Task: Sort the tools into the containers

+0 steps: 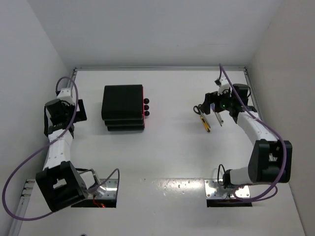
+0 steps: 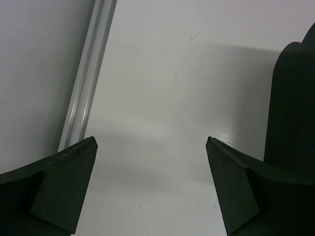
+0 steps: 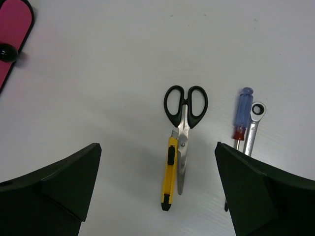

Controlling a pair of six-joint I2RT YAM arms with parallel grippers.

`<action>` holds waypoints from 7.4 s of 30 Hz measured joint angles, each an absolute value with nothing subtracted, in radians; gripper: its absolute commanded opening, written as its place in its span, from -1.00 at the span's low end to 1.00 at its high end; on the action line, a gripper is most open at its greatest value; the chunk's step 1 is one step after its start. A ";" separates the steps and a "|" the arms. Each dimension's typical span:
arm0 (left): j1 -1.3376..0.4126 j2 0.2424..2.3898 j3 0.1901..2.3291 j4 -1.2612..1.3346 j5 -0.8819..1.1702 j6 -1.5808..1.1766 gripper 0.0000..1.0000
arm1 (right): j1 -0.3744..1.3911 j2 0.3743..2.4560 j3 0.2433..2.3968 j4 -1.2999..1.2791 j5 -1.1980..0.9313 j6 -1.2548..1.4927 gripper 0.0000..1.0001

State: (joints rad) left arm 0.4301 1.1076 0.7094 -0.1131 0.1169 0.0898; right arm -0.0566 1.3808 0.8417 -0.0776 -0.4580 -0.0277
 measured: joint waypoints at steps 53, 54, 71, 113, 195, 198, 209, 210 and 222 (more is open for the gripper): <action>-0.192 1.110 0.940 -0.308 0.116 0.122 0.94 | 0.380 2.409 1.360 0.558 -0.982 1.264 0.21; -0.194 1.113 0.939 -0.304 0.109 0.122 0.94 | 0.383 2.417 1.368 0.565 -0.978 1.275 0.18; -0.197 1.140 0.920 -0.261 0.022 0.107 0.94 | 0.424 2.514 1.454 0.651 -0.956 1.340 -0.17; -0.198 1.227 0.933 -0.144 -0.110 0.035 0.94 | 0.138 2.328 1.242 0.307 -1.040 1.031 -0.48; -0.248 1.283 1.001 -0.182 -0.151 0.071 0.94 | 0.096 2.126 1.447 -0.428 -0.189 -0.241 -0.25; -0.248 1.285 1.001 -0.180 -0.152 0.072 0.94 | 0.108 2.126 1.447 -0.428 -0.178 -0.255 -0.67; -0.248 1.286 1.001 -0.177 -0.154 0.071 0.94 | 0.123 2.126 1.482 -0.473 -0.257 -0.192 -1.00; -0.248 1.286 1.001 -0.178 -0.154 0.071 0.94 | 0.123 2.124 1.490 -0.472 -0.283 -0.171 -1.00; -0.248 1.286 1.001 -0.178 -0.155 0.070 0.94 | 0.196 1.881 1.418 -0.161 -0.533 0.215 -1.00</action>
State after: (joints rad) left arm -0.2481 1.2858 1.0012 -0.1776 -0.1547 0.0704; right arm 0.1959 1.8812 1.4181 -0.1612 -0.5327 0.2150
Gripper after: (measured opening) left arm 0.973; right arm 0.155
